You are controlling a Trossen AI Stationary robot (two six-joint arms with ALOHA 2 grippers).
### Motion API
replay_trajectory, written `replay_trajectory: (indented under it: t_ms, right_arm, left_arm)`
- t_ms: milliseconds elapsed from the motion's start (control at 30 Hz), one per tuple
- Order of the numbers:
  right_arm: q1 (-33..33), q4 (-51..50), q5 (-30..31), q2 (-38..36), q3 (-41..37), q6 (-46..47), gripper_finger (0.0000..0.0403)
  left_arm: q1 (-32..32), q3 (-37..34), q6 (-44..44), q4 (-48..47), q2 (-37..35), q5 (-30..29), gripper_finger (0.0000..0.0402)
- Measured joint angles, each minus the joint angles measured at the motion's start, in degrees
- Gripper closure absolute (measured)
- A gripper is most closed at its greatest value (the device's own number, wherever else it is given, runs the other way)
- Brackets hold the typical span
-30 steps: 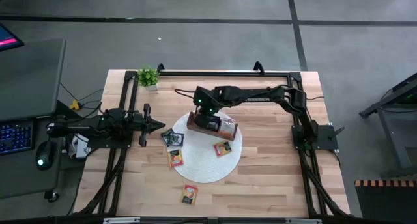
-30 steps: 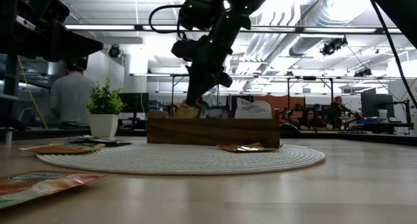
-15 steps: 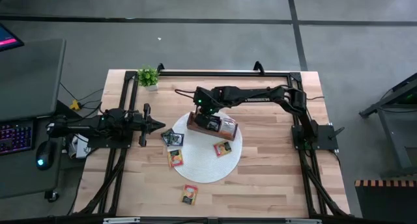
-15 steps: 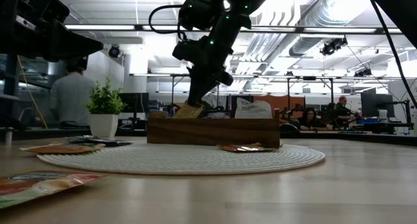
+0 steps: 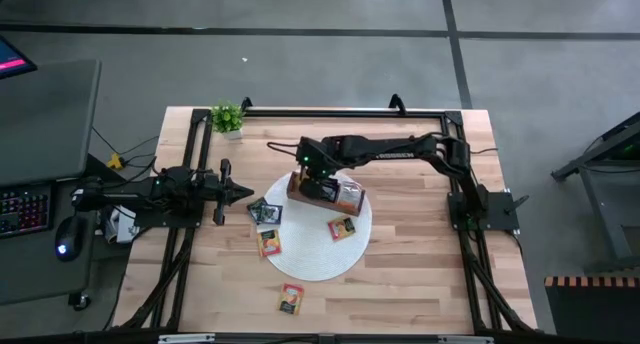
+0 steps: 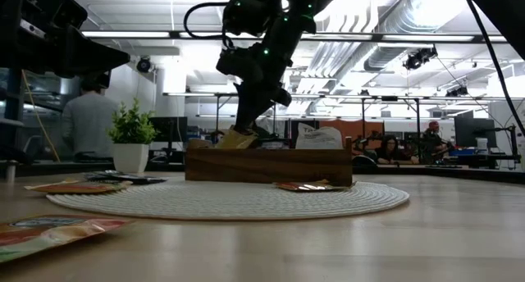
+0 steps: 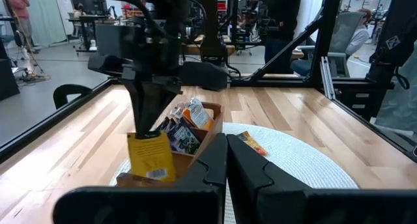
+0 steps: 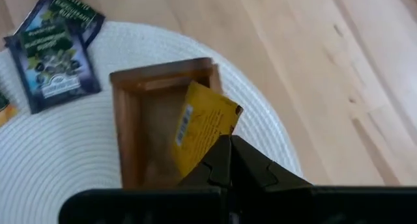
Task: Pick & Place Tea
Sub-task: Put the orange tea bag into the left section of the wooden organizer
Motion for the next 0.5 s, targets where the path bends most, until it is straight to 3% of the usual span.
replay_trajectory:
  t_ms: [500]
  right_arm:
    - [-0.27,2.7,0.24,-0.04,0.0,-2.87,0.0402]
  left_arm:
    - [0.0,-0.02,-0.01,0.01,0.01,0.0,0.0401]
